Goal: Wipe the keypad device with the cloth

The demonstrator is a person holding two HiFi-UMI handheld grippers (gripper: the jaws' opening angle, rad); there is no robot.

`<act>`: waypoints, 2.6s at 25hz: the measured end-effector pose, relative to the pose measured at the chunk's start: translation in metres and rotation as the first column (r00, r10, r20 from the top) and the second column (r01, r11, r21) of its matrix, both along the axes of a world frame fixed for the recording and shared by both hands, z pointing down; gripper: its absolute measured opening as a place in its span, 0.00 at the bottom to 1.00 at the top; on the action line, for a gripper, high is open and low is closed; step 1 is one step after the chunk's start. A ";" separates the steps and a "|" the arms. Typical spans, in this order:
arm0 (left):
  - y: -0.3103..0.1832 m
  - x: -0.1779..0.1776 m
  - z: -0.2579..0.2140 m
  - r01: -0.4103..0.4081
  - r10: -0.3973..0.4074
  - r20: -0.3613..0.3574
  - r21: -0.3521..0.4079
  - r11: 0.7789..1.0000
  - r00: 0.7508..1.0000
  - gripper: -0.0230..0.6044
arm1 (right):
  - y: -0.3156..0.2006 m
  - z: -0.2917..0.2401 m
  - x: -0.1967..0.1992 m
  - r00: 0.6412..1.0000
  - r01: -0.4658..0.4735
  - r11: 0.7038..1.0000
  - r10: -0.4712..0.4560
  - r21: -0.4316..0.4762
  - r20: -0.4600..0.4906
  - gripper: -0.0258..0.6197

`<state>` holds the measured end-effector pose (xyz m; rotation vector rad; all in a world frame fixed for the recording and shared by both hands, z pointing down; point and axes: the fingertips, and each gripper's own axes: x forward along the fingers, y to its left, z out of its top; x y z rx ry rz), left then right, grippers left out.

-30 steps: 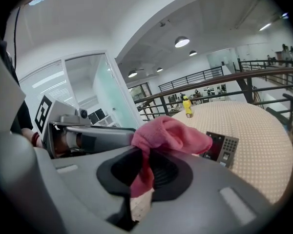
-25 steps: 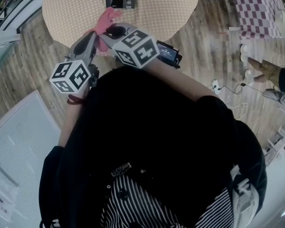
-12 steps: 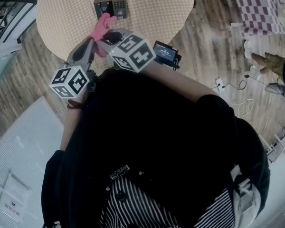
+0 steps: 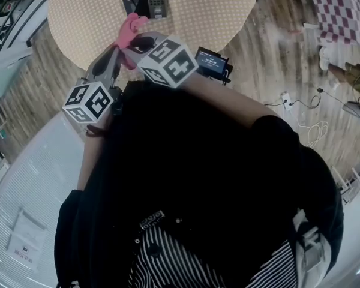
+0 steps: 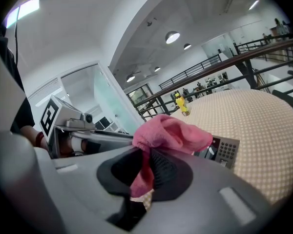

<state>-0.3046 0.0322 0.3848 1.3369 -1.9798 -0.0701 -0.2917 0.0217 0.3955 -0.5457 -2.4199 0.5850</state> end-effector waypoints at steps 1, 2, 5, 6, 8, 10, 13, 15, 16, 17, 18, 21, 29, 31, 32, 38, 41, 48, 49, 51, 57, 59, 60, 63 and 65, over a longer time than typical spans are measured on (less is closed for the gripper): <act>-0.002 -0.001 -0.001 -0.016 0.016 0.002 -0.003 1.000 1.000 0.04 | -0.001 -0.001 -0.001 1.000 -0.016 1.000 0.016 -0.002 0.002 0.11; -0.003 -0.002 -0.002 -0.033 0.033 0.002 -0.003 0.999 0.999 0.04 | -0.002 -0.003 -0.001 0.999 -0.034 0.999 0.034 -0.002 0.004 0.11; -0.012 -0.003 -0.001 -0.085 0.085 -0.005 0.004 0.996 0.996 0.04 | -0.009 -0.002 -0.001 0.996 -0.093 0.996 0.093 0.007 0.000 0.11; -0.018 -0.004 0.001 -0.106 0.106 -0.007 0.004 0.994 0.994 0.04 | -0.016 0.001 -0.002 0.994 -0.112 0.994 0.112 0.010 -0.004 0.11; -0.028 -0.007 0.006 -0.148 0.148 -0.010 0.005 0.989 0.989 0.04 | -0.025 0.005 -0.004 0.989 -0.148 0.989 0.148 0.017 -0.010 0.11; -0.024 -0.009 0.005 -0.180 0.181 -0.012 0.011 0.984 0.983 0.04 | -0.020 0.004 -0.006 0.983 -0.181 0.983 0.181 0.023 -0.014 0.11; -0.021 -0.013 0.006 -0.210 0.211 -0.014 0.018 0.977 0.977 0.04 | -0.016 0.005 -0.010 0.975 -0.220 0.975 0.221 0.034 -0.022 0.11; -0.028 -0.013 0.014 -0.222 0.222 -0.023 0.011 0.975 0.975 0.04 | -0.025 0.012 -0.011 0.971 -0.236 0.971 0.238 0.044 -0.036 0.11; -0.032 -0.012 0.020 -0.227 0.227 -0.036 0.001 0.974 0.973 0.04 | -0.028 0.017 -0.010 0.968 -0.243 0.969 0.246 0.048 -0.049 0.11; -0.034 -0.013 0.025 -0.233 0.232 -0.052 -0.012 0.972 0.971 0.04 | -0.031 0.022 -0.010 0.965 -0.251 0.967 0.254 0.050 -0.064 0.11; -0.037 -0.018 0.030 -0.239 0.237 -0.065 -0.023 0.971 0.969 0.04 | -0.033 0.027 -0.015 0.962 -0.260 0.964 0.263 0.050 -0.076 0.11; -0.044 -0.041 0.041 -0.252 0.249 -0.079 -0.031 0.967 0.965 0.04 | -0.039 0.039 -0.037 0.953 -0.284 0.957 0.289 0.058 -0.094 0.11; -0.057 -0.038 0.066 -0.286 0.281 -0.109 -0.032 0.958 0.954 0.04 | -0.052 0.063 -0.034 0.936 -0.314 0.947 0.321 0.067 -0.142 0.11; -0.060 -0.042 0.070 -0.294 0.288 -0.117 -0.029 0.956 0.950 0.04 | -0.055 0.068 -0.039 0.933 -0.320 0.945 0.327 0.069 -0.153 0.11; -0.061 -0.046 0.072 -0.300 0.294 -0.120 -0.029 0.954 0.948 0.04 | -0.056 0.069 -0.042 0.931 -0.323 0.944 0.330 0.068 -0.157 0.11; -0.082 -0.048 0.090 -0.424 0.414 -0.176 -0.020 0.906 0.893 0.04 | -0.074 0.083 -0.046 0.918 -0.339 0.938 0.346 0.073 -0.195 0.11; -0.093 -0.048 0.098 -0.469 0.455 -0.205 -0.023 0.883 0.867 0.04 | -0.084 0.091 -0.046 0.915 -0.340 0.937 0.349 0.079 -0.204 0.11; -0.107 -0.046 0.111 -0.568 0.546 -0.201 -0.064 0.821 0.813 0.04 | -0.087 0.117 -0.035 0.903 -0.350 0.933 0.360 0.085 -0.233 0.11; -0.110 -0.048 0.112 -0.575 0.554 -0.193 -0.070 0.815 0.810 0.04 | -0.085 0.122 -0.033 0.901 -0.350 0.933 0.359 0.084 -0.242 0.11; -0.121 -0.053 0.110 -0.592 0.574 -0.162 -0.092 0.801 0.802 0.04 | -0.085 0.130 -0.028 0.897 -0.354 0.932 0.362 0.079 -0.255 0.11; -0.154 -0.065 0.122 -0.695 0.687 -0.108 -0.159 0.701 0.718 0.04 | -0.085 0.147 -0.030 0.890 -0.356 0.930 0.368 0.095 -0.268 0.11; -0.164 -0.068 0.128 -0.710 0.704 -0.106 -0.171 0.683 0.703 0.04 | -0.086 0.150 -0.030 0.890 -0.356 0.930 0.368 0.095 -0.270 0.11; -0.170 -0.068 0.129 -0.717 0.713 -0.097 -0.174 0.675 0.695 0.04 | -0.087 0.151 -0.030 0.890 -0.354 0.930 0.366 0.093 -0.270 0.11; -0.183 -0.064 0.135 -0.741 0.743 -0.082 -0.197 0.642 0.664 0.04 | -0.089 0.157 -0.025 0.890 -0.346 0.933 0.359 0.095 -0.283 0.11; -0.185 -0.057 0.143 -0.769 0.768 -0.114 -0.220 0.600 0.631 0.04 | -0.090 0.164 -0.023 0.885 -0.345 0.933 0.358 0.098 -0.297 0.11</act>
